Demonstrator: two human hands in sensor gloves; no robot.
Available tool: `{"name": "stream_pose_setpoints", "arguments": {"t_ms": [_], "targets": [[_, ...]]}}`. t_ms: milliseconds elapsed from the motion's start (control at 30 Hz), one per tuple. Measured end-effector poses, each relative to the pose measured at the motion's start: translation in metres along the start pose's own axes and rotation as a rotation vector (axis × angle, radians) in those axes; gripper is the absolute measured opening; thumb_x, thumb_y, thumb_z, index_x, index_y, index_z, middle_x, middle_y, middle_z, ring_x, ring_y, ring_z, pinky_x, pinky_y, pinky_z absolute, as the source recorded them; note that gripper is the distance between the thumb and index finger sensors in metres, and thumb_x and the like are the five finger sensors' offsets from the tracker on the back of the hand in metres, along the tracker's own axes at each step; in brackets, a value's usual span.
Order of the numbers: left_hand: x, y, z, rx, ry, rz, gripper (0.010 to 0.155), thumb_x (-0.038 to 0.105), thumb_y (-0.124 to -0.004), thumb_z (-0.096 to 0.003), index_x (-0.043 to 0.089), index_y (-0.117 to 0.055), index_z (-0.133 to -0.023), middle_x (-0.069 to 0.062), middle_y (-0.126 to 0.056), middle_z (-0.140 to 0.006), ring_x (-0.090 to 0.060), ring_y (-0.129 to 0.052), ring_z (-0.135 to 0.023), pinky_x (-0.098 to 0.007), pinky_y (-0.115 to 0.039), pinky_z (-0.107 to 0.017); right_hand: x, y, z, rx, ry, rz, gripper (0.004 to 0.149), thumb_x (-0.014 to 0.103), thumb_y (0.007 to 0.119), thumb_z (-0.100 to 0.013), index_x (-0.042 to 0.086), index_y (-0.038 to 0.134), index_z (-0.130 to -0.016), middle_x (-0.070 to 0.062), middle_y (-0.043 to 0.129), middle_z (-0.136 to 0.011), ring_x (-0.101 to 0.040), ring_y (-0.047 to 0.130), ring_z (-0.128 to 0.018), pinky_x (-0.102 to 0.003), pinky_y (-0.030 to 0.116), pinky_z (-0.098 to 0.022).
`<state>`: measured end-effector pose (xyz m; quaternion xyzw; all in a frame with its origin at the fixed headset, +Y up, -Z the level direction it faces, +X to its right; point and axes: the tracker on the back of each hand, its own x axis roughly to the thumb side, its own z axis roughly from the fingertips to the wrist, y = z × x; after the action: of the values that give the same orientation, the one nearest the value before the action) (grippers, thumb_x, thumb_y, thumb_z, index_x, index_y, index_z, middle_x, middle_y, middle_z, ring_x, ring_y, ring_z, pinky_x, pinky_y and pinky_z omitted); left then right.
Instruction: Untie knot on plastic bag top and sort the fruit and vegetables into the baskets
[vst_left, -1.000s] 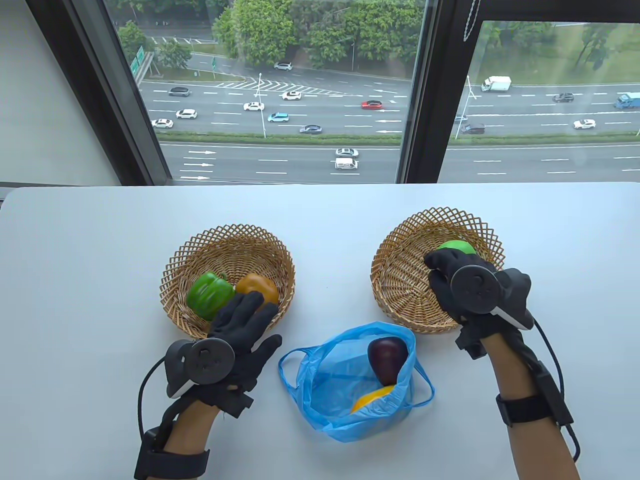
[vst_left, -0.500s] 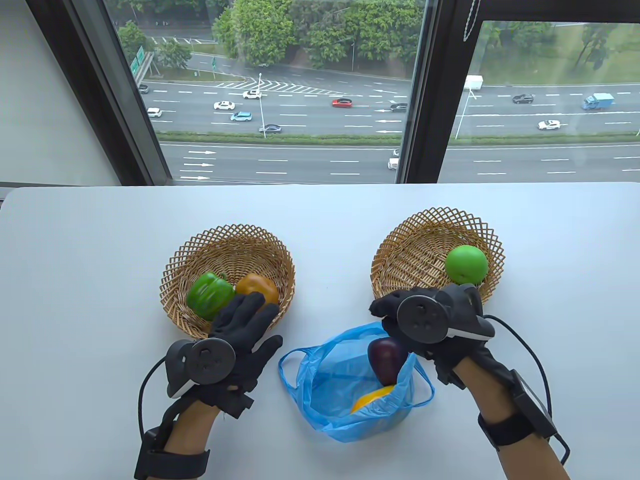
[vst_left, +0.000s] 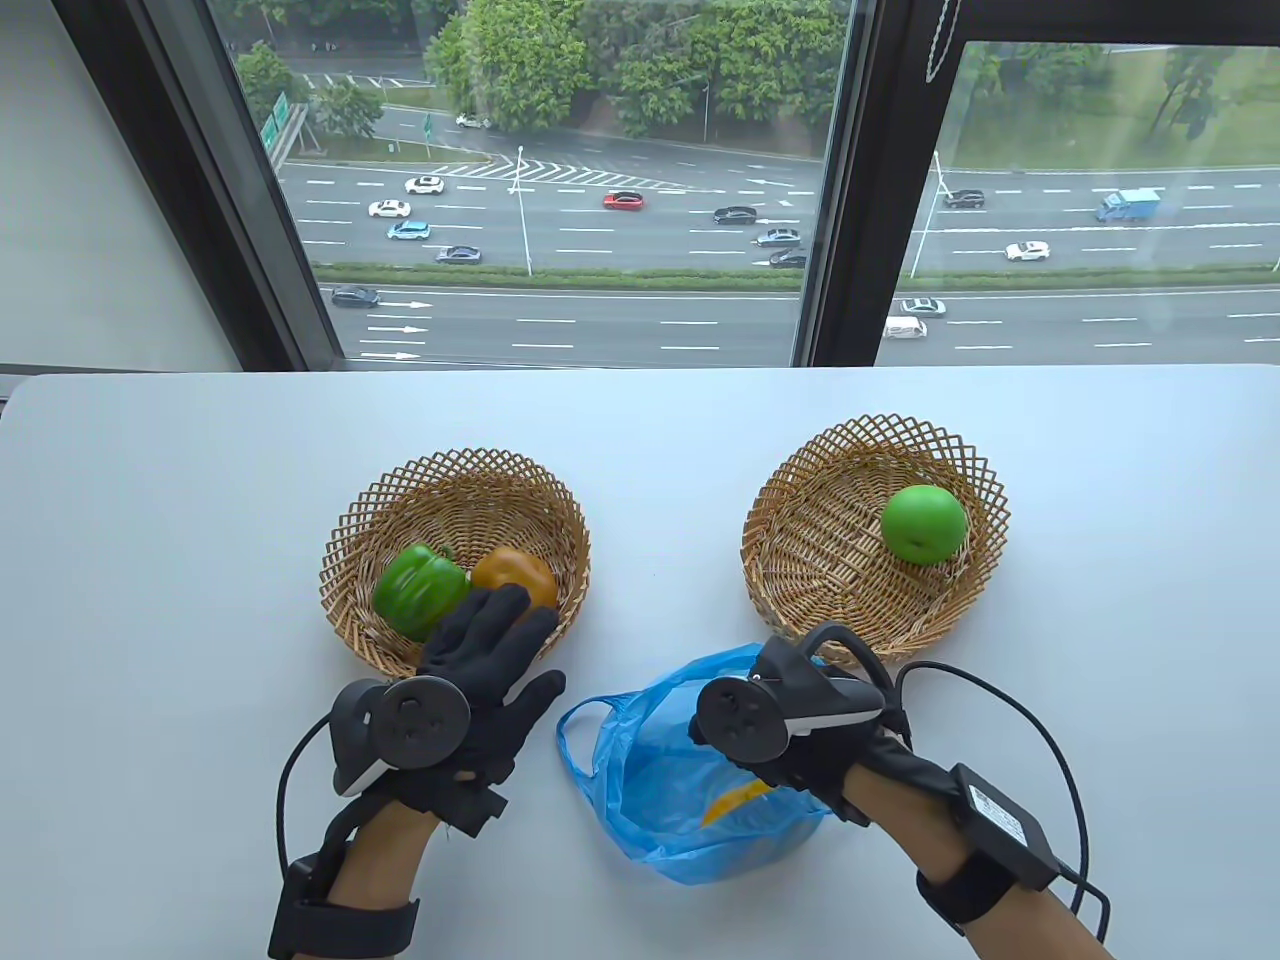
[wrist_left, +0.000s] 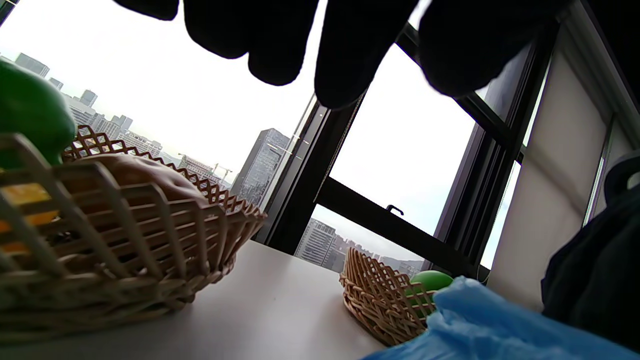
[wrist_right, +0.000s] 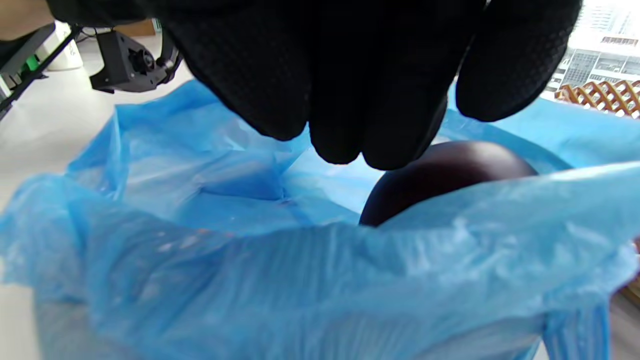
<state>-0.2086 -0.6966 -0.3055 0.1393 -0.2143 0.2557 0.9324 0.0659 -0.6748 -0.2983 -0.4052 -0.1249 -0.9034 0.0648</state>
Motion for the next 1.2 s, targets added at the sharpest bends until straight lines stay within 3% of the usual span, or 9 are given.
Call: {"name": "stream_pose_setpoints", "arguments": {"t_ms": [100,300,533,700,1200], "targets": [[0.0,0.0,0.0,0.001,-0.001,0.001,0.067,0.055,-0.075,-0.0483,0.021,-0.074,-0.106,-0.014,-0.061,-0.118,-0.045,-0.05,-0.106,-0.066,-0.047,-0.071,0.013,0.005,-0.002,0.087,-0.003,0.061,0.046,0.034,0.094,-0.051,0.025,0.082,-0.095,-0.005,0.09,-0.093,-0.034,0.098,-0.077,-0.059,0.077,-0.059],[0.0,0.0,0.0,-0.004,-0.001,0.0,0.067,0.055,-0.075,-0.0483,0.021,-0.074,-0.107,-0.014,-0.061,-0.118,-0.045,-0.05,-0.106,-0.066,-0.047,-0.071,0.025,0.012,-0.004,0.129,-0.004,0.13,0.053,0.036,0.096,-0.049,0.026,0.079,-0.098,-0.004,0.087,-0.096,-0.035,0.094,-0.082,-0.059,0.076,-0.061],[0.0,0.0,0.0,-0.005,0.003,0.001,0.067,0.055,-0.075,-0.0483,0.021,-0.074,-0.106,-0.014,-0.061,-0.118,-0.045,-0.05,-0.106,-0.066,-0.047,-0.071,0.026,0.015,-0.005,0.11,0.011,0.141,0.045,0.03,0.092,-0.052,0.026,0.081,-0.096,-0.004,0.089,-0.094,-0.035,0.095,-0.08,-0.058,0.076,-0.06],[0.0,0.0,0.0,-0.008,0.001,0.0,0.067,0.055,-0.075,-0.0483,0.021,-0.074,-0.107,-0.014,-0.061,-0.118,-0.045,-0.05,-0.106,-0.066,-0.047,-0.071,0.028,0.015,-0.004,0.145,0.009,0.167,0.048,0.032,0.095,-0.049,0.028,0.082,-0.095,-0.002,0.09,-0.094,-0.033,0.095,-0.081,-0.058,0.076,-0.06],[0.0,0.0,0.0,-0.015,0.008,0.001,0.067,0.055,-0.075,-0.0483,0.021,-0.074,-0.107,-0.015,-0.06,-0.118,-0.045,-0.049,-0.106,-0.066,-0.046,-0.071,0.044,0.019,-0.002,0.254,-0.06,0.152,0.078,0.05,0.099,-0.041,0.02,0.071,-0.107,-0.011,0.081,-0.104,-0.046,0.077,-0.095,-0.062,0.073,-0.062]]}}
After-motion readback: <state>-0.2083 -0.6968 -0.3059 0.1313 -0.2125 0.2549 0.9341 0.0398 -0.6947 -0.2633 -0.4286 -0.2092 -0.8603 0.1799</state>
